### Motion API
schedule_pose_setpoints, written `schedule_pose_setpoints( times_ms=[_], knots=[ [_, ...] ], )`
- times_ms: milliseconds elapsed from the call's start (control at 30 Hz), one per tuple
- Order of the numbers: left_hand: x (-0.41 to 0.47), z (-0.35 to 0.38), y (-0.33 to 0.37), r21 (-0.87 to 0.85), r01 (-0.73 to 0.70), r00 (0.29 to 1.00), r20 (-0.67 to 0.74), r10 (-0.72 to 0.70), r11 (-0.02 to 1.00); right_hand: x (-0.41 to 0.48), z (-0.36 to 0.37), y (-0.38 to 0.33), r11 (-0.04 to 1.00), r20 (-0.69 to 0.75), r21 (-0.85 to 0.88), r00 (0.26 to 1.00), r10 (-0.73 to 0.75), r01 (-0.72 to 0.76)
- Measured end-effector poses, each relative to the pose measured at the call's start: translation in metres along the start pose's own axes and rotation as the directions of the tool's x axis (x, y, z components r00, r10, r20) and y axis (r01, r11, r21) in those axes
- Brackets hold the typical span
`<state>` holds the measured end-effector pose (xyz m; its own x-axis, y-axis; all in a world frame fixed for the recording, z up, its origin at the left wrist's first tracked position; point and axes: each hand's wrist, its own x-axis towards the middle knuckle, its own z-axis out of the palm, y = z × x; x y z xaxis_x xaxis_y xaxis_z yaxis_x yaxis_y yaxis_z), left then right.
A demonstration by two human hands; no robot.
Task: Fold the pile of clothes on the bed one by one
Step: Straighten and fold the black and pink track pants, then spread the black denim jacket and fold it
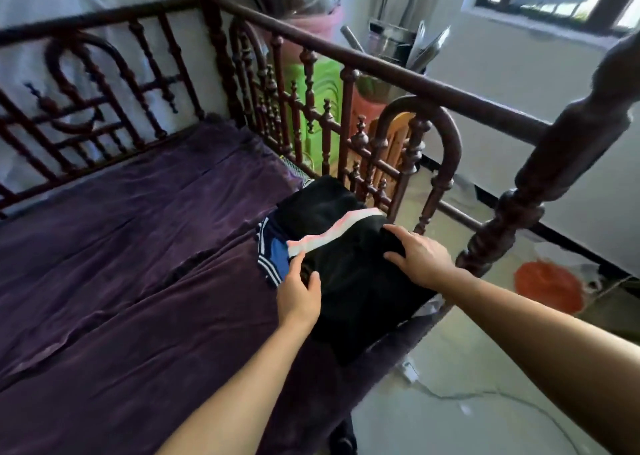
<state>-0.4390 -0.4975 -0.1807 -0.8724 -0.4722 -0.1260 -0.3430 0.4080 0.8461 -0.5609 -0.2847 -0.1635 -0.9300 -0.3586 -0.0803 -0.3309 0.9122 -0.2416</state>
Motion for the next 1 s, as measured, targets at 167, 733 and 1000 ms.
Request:
schedule_pose_setpoints(
  times_ms=[167,733,1000],
  knots=[
    [0.091,0.019,0.026,-0.118,0.000,0.998,-0.058,-0.007,0.993,0.110,-0.031,0.003,0.998,0.000,-0.051,0.999,-0.040,0.040],
    [0.307,0.102,-0.049,0.642,-0.164,0.983,0.168,0.072,0.749,0.309,0.100,0.005,0.950,0.177,-0.179,0.959,-0.223,0.255],
    [0.329,0.145,-0.121,0.654,-0.174,0.984,0.141,0.108,0.736,0.321,0.196,0.021,0.945,0.068,-0.232,0.973,-0.221,0.231]
  ],
)
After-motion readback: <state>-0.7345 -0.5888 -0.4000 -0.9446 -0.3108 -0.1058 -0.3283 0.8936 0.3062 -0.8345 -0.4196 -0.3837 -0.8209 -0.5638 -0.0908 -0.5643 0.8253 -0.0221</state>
